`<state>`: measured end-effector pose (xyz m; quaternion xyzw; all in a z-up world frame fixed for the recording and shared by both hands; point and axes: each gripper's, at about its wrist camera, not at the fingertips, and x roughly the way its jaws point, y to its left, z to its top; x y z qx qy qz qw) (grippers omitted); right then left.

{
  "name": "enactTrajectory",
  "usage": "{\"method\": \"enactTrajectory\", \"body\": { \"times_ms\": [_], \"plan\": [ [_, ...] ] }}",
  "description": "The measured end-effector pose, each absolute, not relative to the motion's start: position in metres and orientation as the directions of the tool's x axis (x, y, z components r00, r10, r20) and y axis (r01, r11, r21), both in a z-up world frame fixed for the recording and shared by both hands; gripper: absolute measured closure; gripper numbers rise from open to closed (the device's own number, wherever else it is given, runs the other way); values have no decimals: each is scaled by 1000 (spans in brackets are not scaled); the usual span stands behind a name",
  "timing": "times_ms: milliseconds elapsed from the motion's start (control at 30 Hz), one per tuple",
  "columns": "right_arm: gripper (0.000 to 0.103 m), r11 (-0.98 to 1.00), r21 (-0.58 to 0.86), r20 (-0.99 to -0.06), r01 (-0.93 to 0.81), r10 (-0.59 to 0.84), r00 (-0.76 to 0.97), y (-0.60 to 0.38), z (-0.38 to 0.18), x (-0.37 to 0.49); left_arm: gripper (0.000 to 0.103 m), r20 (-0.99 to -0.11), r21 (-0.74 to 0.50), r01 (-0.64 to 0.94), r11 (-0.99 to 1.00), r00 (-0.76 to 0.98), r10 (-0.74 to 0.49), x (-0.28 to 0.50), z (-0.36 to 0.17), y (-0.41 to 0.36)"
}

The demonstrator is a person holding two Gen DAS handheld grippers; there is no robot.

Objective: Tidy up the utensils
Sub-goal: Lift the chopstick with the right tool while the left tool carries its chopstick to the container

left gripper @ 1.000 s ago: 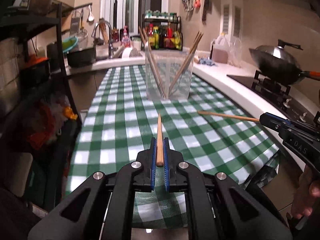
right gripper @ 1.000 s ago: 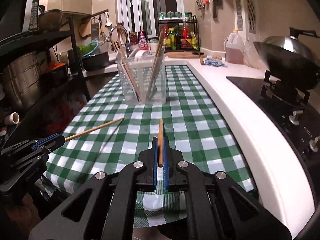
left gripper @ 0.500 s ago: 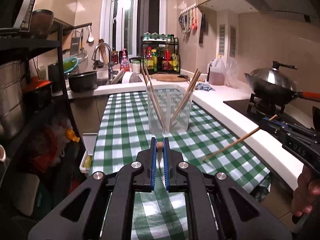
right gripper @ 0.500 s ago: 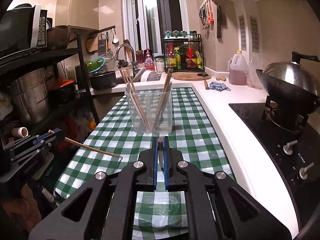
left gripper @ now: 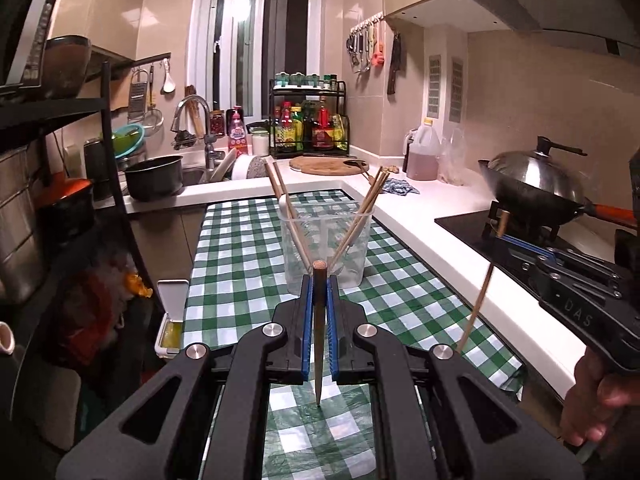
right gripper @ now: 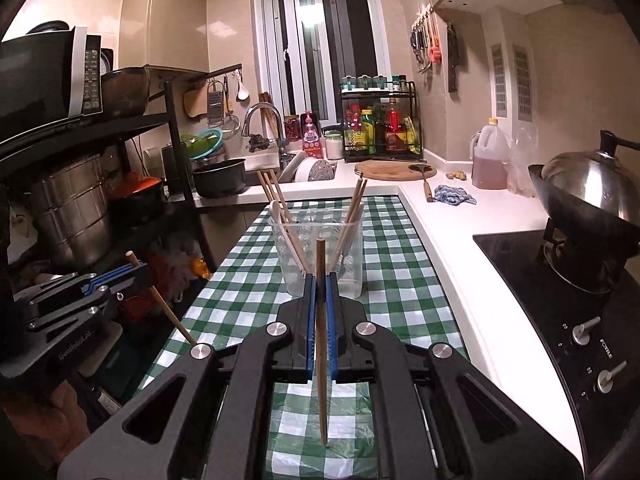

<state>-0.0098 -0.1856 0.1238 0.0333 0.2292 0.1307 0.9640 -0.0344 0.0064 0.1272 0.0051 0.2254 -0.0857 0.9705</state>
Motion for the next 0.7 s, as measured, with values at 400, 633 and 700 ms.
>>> {"method": "enactTrajectory", "body": {
  "times_ms": [400,633,700],
  "plan": [
    [98,955,141,-440,-260,296,848,-187,144,35,97,-490,-73,192,979,848,-203,10,155,26],
    [98,950,139,-407,-280,313,858,-183,175,75,97,-482,-104,211,972,844,-235,50,184,35],
    [98,949,134,-388,-287,316,866,-182,189,89,97,-463,-100,217,971,854,-238,63,199,36]
  ]
}}
